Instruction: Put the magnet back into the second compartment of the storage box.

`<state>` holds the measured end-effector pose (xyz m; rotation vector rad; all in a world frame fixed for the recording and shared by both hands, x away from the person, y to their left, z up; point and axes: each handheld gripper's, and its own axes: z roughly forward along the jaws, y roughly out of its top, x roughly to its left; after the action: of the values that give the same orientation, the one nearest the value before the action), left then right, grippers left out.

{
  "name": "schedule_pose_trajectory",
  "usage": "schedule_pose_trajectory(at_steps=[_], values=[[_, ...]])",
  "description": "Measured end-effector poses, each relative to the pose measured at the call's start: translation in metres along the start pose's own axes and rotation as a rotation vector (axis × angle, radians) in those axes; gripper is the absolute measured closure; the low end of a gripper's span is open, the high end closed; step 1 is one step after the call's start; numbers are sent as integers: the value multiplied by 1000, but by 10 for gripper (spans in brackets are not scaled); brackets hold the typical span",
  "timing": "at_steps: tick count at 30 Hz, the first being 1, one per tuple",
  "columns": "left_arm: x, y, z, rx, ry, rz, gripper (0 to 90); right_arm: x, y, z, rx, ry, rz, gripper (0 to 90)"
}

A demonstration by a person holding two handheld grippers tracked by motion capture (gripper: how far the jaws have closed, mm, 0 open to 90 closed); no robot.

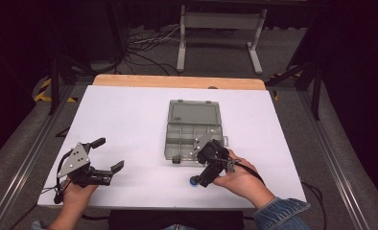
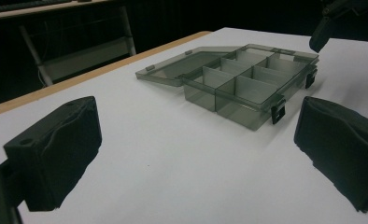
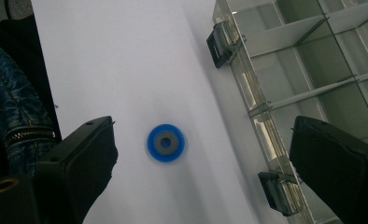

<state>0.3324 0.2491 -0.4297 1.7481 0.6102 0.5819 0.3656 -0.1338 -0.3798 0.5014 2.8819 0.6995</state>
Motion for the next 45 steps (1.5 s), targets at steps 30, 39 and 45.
schedule_pose_trajectory(at_steps=[30,39,45], values=[[1,0,0,9,-2,2,16,16,-17,44,55,66,-49,346],[1,0,0,9,-4,2,16,17,-18,47,75,53,-51,523],[1,0,0,7,-3,1,16,15,-18,47,72,58,-48,617]])
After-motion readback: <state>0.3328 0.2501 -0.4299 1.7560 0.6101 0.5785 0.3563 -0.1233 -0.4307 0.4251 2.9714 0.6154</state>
